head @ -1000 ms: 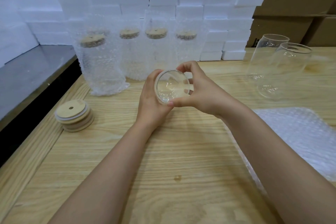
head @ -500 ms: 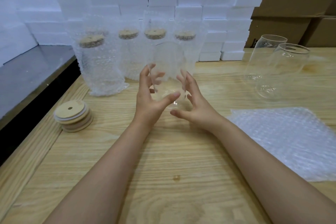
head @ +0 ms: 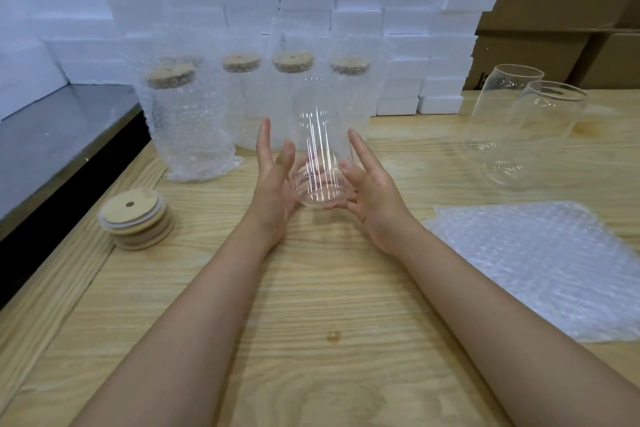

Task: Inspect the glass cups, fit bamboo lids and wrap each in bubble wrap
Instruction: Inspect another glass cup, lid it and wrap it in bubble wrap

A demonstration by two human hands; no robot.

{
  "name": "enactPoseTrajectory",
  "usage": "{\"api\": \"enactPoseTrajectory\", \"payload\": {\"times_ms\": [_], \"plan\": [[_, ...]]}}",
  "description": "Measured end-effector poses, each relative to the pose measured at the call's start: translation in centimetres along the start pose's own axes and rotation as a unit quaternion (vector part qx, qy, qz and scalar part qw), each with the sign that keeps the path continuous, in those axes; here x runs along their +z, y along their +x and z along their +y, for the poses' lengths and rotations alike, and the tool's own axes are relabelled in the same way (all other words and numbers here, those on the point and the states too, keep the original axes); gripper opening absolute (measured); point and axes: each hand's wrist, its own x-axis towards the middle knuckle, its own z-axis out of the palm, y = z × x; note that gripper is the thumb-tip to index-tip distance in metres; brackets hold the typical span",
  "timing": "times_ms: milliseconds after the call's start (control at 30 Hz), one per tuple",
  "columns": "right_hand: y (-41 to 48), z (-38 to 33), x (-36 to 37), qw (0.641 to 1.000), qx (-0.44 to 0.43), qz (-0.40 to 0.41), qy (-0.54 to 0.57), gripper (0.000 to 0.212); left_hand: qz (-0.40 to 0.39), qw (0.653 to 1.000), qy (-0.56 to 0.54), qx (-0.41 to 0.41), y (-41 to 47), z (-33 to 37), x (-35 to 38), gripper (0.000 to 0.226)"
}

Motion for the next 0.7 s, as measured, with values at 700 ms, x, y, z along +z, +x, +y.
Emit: {"api": "enactPoseTrajectory", "payload": {"times_ms": [700], "plan": [[-2.1,-0.8,3.7,0.977,-0.120,0.109,-0.141,0.073,-0.010,0.974,-0.185,-0.129,0.4,0.2,0.3,0.140]]}}
